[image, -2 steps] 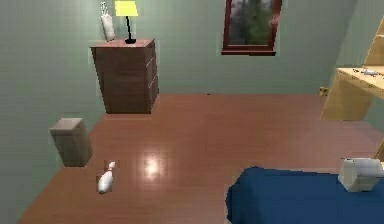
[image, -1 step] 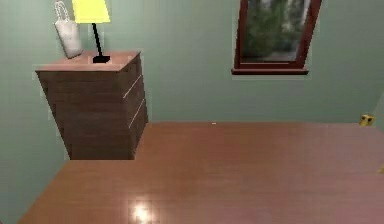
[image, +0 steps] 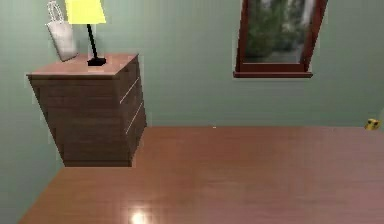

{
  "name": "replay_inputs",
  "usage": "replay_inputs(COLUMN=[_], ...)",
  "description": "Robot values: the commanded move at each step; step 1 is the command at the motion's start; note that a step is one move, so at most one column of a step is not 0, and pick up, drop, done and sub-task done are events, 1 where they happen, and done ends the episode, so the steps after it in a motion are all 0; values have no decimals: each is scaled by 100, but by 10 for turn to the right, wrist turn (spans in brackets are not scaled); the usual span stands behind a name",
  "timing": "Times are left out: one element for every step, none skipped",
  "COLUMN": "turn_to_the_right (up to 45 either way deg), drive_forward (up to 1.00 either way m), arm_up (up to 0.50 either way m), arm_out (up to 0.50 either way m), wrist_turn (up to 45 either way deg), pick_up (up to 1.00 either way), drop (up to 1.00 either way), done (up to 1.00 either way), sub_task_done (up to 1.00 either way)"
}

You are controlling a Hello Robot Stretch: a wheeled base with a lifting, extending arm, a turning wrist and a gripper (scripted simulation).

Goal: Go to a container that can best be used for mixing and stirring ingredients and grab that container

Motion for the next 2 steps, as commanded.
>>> replay_inputs(turn_to_the_right=[330, 0], drive_forward=[0, 35], arm_up=[0, 0], arm_out=[0, 0], wrist_turn=[0, 0], pick_up=[0, 0], drop=[0, 0], done=[0, 0], sub_task_done=[0, 0])
